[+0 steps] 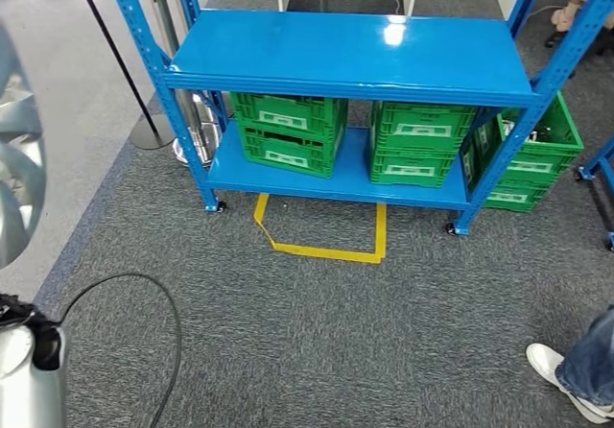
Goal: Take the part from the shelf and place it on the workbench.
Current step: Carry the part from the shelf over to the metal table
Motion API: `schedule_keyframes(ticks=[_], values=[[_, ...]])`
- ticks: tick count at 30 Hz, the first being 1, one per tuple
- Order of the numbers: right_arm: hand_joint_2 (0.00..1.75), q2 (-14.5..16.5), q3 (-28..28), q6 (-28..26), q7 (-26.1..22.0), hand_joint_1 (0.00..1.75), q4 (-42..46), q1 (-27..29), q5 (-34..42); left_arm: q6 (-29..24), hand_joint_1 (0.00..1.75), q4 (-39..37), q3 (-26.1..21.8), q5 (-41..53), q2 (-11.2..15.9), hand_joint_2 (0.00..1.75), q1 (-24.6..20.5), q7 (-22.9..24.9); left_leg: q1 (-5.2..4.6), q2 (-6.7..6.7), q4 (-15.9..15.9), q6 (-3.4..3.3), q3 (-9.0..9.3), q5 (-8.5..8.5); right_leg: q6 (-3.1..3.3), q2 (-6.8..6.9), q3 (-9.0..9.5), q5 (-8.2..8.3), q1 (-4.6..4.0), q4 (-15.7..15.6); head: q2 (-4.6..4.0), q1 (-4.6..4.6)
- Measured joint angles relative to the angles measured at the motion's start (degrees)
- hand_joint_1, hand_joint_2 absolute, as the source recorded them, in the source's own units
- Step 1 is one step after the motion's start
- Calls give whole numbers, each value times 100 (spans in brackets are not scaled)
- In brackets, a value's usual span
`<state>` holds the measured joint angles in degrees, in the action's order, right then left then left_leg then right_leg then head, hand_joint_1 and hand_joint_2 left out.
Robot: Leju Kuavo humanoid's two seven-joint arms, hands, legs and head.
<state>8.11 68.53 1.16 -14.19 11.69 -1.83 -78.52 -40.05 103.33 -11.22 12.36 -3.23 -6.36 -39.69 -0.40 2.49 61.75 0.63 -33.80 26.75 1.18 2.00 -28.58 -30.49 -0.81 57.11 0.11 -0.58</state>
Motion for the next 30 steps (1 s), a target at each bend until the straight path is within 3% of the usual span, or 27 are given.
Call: schedule_keyframes(ticks=[2, 4, 5, 7, 9, 10, 11, 12, 13, 15, 17, 19, 21, 22, 24, 26, 27, 28, 30], values=[[0, 10, 17, -17, -37, 0, 0, -1, 8, -2, 175, 130, -129, -92, 20, 175, 143, 0, -46, 73, -258, -76, 105, 11, -32, 97, -21, -9, -30, 22, 0, 6], [0, 12, 34, -28, -48, 0, 2, -7, 10, -3, 175, 234, -244, -172, 35, 175, 279, 0, -21, -24, -329, -151, 79, -14, -77, 160, -40, -35, -39, 37, 0, 12], [0, 12, 42, -31, -51, 0, 4, -10, 11, -3, 175, 271, -292, -190, 43, 175, 328, 0, 1, -76, -354, -191, 67, -36, -114, 109, -73, -96, -37, 93, 0, 18], [0, 12, 54, -35, -55, 0, 9, -11, 11, -2, 175, 328, -353, -205, 50, 175, 390, 0, 40, -175, -389, -256, 32, -88, -186, -77, -278, -389, -10, 528, 0, 32], [0, 13, 74, -35, -57, 0, 9, -8, 10, 1, 175, 360, -385, -208, 52, 175, 431, 0, 46, -287, -387, -271, -26, -129, -231, -170, -627, -746, 31, 1302, 0, 38], [0, 13, 84, -35, -57, 0, 9, -6, 11, 3, 175, 370, -402, -209, 53, 175, 455, 0, 47, -344, -384, -266, -51, -149, -247, -177, -764, -834, 45, 1592, 0, 38], [0, 13, 91, -35, -57, 0, 9, -5, 11, 3, 175, 376, -420, -211, 55, 175, 478, 0, 47, -404, -380, -255, -72, -168, -256, -180, -816, -812, 55, 1694, 0, 37], [0, 13, 95, -35, -57, 0, 9, -5, 11, 3, 175, 379, -436, -212, 56, 175, 495, 0, 49, -464, -375, -241, -88, -185, -259, -189, -764, -687, 65, 1579, 0, 37], [0, 13, 96, -35, -57, 0, 9, -6, 11, 3, 175, 382, -449, -212, 56, 175, 506, 0, 50, -526, -369, -223, -99, -199, -254, -226, -609, -482, 75, 1260, 0, 37], [0, 13, 99, -35, -58, 0, 9, -8, 11, 3, 175, 389, -467, -209, 57, 175, 505, 0, 49, -639, -348, -177, -127, -227, -227, -508, -237, -137, 103, 483, 0, 36], [0, 13, 105, -35, -73, 0, 10, -7, 10, 3, 175, 396, -480, -200, 60, 175, 485, 0, 54, -750, -332, -107, -186, -277, -201, -725, -56, -49, 114, 88, 0, 33], [0, 14, 113, -35, -93, 0, 11, -4, 9, 3, 175, 399, -502, -201, 67, 175, 481, 0, 75, -868, -341, -22, -247, -345, -160, -633, -36, -25, 108, 41, 0, 33], [0, 16, 121, -37, -109, 0, 13, -9, 5, 3, 175, 401, -533, -212, 80, 175, 481, 0, 77, -749, -229, 45, -325, -266, -91, -481, -36, 40, 119, 9, 0, 14], [0, 17, 126, -38, -116, 0, 14, -10, -1, 3, 175, 402, -546, -219, 90, 175, 466, 0, 76, -616, -12, 73, -410, -115, -62, -394, -42, 67, 125, -6, 0, -1], [0, 17, 136, -38, -123, 0, 15, 0, -11, 2, 175, 402, -567, -236, 109, 175, 435, 0, 90, -384, 691, 124, -656, 293, -38, -222, -54, 76, 106, -4, 0, -27], [0, 17, 144, -38, -123, 0, 15, 6, -13, 1, 175, 401, -600, -263, 118, 175, 441, 0, 106, -322, 1184, 151, -791, 479, -36, -49, -67, 74, 94, 3, 0, -30], [0, 17, 146, -44, -124, 0, 15, 3, -4, 1, 175, 401, -622, -278, 125, 175, 449, 0, 109, -299, 1142, 153, -729, 419, -38, 35, -71, 72, 92, 7, 0, -30], [0, 17, 149, -55, -125, 0, 15, -4, 15, 1, 175, 404, -652, -291, 134, 175, 456, 0, 108, -251, 887, 146, -570, 273, -41, 112, -69, 67, 90, 8, 0, -30], [0, 14, 171, -99, -110, 0, 18, -13, 58, 1, 175, 424, -724, -322, 152, 175, 468, 0, 70, 14, 145, 105, -164, 1, -67, 250, -59, 47, 62, 17, 0, -31]])
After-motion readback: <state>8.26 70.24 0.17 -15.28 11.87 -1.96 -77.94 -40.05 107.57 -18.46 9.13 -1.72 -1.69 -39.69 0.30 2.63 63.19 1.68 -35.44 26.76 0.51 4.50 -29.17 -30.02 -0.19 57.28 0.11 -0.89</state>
